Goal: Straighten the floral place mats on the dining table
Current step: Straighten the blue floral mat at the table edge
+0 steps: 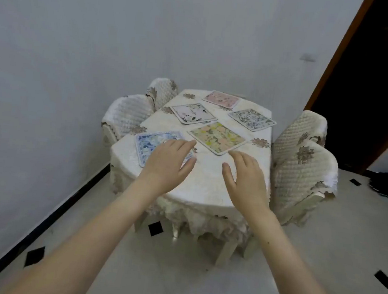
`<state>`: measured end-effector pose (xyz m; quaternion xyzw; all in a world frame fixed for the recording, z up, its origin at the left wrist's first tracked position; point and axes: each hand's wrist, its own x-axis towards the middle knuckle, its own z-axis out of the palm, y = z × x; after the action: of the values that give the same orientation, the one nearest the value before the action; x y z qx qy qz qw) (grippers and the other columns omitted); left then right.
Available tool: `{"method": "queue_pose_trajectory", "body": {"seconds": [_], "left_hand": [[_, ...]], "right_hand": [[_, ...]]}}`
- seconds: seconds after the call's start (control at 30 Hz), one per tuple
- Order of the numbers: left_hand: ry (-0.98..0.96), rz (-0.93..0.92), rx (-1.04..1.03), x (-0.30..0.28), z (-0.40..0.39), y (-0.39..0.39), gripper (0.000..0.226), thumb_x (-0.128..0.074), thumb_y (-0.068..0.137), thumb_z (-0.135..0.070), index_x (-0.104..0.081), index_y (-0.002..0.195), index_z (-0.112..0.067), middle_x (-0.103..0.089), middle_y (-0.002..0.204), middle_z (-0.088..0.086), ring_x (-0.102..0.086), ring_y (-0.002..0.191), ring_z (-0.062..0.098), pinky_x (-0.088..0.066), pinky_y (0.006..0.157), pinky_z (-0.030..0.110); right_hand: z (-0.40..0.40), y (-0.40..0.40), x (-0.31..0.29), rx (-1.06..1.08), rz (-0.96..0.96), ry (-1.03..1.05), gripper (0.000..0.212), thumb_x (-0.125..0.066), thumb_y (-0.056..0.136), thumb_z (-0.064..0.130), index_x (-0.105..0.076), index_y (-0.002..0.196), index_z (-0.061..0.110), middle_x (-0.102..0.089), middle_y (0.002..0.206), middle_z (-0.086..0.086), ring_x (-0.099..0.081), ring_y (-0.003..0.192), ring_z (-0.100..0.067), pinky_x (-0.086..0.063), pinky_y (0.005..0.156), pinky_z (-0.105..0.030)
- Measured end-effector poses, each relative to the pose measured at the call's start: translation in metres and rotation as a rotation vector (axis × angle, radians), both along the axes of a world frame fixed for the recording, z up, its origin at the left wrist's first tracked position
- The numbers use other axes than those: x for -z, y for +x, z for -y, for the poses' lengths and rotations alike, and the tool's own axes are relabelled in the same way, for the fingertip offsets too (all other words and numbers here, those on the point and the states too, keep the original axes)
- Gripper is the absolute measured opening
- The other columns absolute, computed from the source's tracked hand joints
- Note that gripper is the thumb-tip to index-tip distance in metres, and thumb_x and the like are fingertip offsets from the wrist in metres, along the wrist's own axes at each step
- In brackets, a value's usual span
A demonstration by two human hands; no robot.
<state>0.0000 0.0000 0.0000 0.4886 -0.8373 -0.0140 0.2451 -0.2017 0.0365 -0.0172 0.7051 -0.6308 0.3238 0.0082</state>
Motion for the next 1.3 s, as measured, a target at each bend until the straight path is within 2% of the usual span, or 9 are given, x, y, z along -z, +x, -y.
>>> {"method": "queue_pose_trajectory", "body": {"seconds": [0.13, 0.3, 0.4, 0.5, 0.77, 0.87, 1.03, 1.3], "left_hand": [[0.000, -0.015, -0.052, 0.030, -0.001, 0.030, 0.046, -0.040, 0.095, -0.034, -0.043, 0.135, -0.012, -0.057, 0.130, 0.008, -0.049, 0.120, 0.026, -0.040, 0.099, 0.040], [0.046, -0.056, -0.094, 0.074, 0.005, 0.075, 0.046, -0.041, 0.091, -0.033, -0.049, 0.129, -0.008, -0.062, 0.121, 0.011, -0.055, 0.112, 0.029, -0.045, 0.093, 0.041], [0.091, -0.037, -0.069, 0.101, 0.019, 0.105, 0.045, -0.042, 0.090, -0.032, -0.053, 0.124, -0.006, -0.065, 0.114, 0.011, -0.059, 0.105, 0.030, -0.048, 0.088, 0.041], [0.137, 0.008, -0.060, 0.124, 0.039, 0.137, 0.044, -0.043, 0.089, -0.034, -0.053, 0.124, -0.009, -0.065, 0.115, 0.009, -0.058, 0.106, 0.028, -0.049, 0.087, 0.041], [0.233, 0.041, -0.008, 0.135, 0.113, 0.202, 0.047, -0.040, 0.089, -0.037, -0.051, 0.125, -0.011, -0.062, 0.118, 0.007, -0.056, 0.109, 0.028, -0.048, 0.089, 0.042], [0.238, 0.031, 0.012, 0.128, 0.149, 0.211, 0.050, -0.037, 0.088, -0.038, -0.051, 0.126, -0.010, -0.062, 0.120, 0.009, -0.056, 0.110, 0.030, -0.049, 0.089, 0.043], [0.204, 0.032, 0.056, 0.125, 0.206, 0.211, 0.049, -0.036, 0.090, -0.037, -0.048, 0.129, -0.011, -0.060, 0.125, 0.008, -0.052, 0.116, 0.027, -0.044, 0.097, 0.043], [0.279, 0.083, 0.077, 0.152, 0.285, 0.187, 0.048, -0.040, 0.091, -0.036, -0.045, 0.133, -0.013, -0.056, 0.130, 0.005, -0.049, 0.120, 0.025, -0.042, 0.100, 0.041]], "right_hand": [[0.002, 0.029, 0.031, -0.009, 0.037, 0.044, 0.039, -0.045, 0.096, 0.030, -0.050, 0.130, 0.012, -0.056, 0.131, -0.006, -0.047, 0.123, -0.023, -0.039, 0.103, -0.040], [0.013, 0.074, 0.074, 0.003, 0.070, 0.130, 0.039, -0.046, 0.095, 0.030, -0.050, 0.130, 0.013, -0.055, 0.132, -0.006, -0.046, 0.124, -0.024, -0.040, 0.103, -0.043], [0.024, 0.104, 0.099, 0.009, 0.079, 0.182, 0.038, -0.048, 0.094, 0.027, -0.051, 0.129, 0.010, -0.057, 0.130, -0.008, -0.048, 0.123, -0.026, -0.041, 0.102, -0.045], [0.040, 0.133, 0.121, 0.023, 0.105, 0.216, 0.037, -0.052, 0.092, 0.022, -0.053, 0.127, 0.008, -0.059, 0.127, -0.011, -0.050, 0.121, -0.029, -0.042, 0.101, -0.046], [0.104, 0.196, 0.128, 0.098, 0.096, 0.290, 0.040, -0.051, 0.093, 0.026, -0.051, 0.129, 0.010, -0.057, 0.130, -0.009, -0.048, 0.124, -0.027, -0.041, 0.103, -0.045], [0.134, 0.205, 0.121, 0.128, 0.069, 0.293, 0.040, -0.049, 0.094, 0.027, -0.051, 0.130, 0.010, -0.057, 0.131, -0.008, -0.047, 0.125, -0.026, -0.041, 0.103, -0.045], [0.183, 0.203, 0.115, 0.164, 0.031, 0.297, 0.040, -0.048, 0.095, 0.027, -0.050, 0.131, 0.010, -0.056, 0.133, -0.009, -0.046, 0.127, -0.027, -0.040, 0.103, -0.044], [0.267, 0.184, 0.141, 0.182, 0.039, 0.317, 0.038, -0.050, 0.093, 0.025, -0.051, 0.128, 0.010, -0.058, 0.130, -0.010, -0.049, 0.123, -0.028, -0.043, 0.100, -0.045]]}}
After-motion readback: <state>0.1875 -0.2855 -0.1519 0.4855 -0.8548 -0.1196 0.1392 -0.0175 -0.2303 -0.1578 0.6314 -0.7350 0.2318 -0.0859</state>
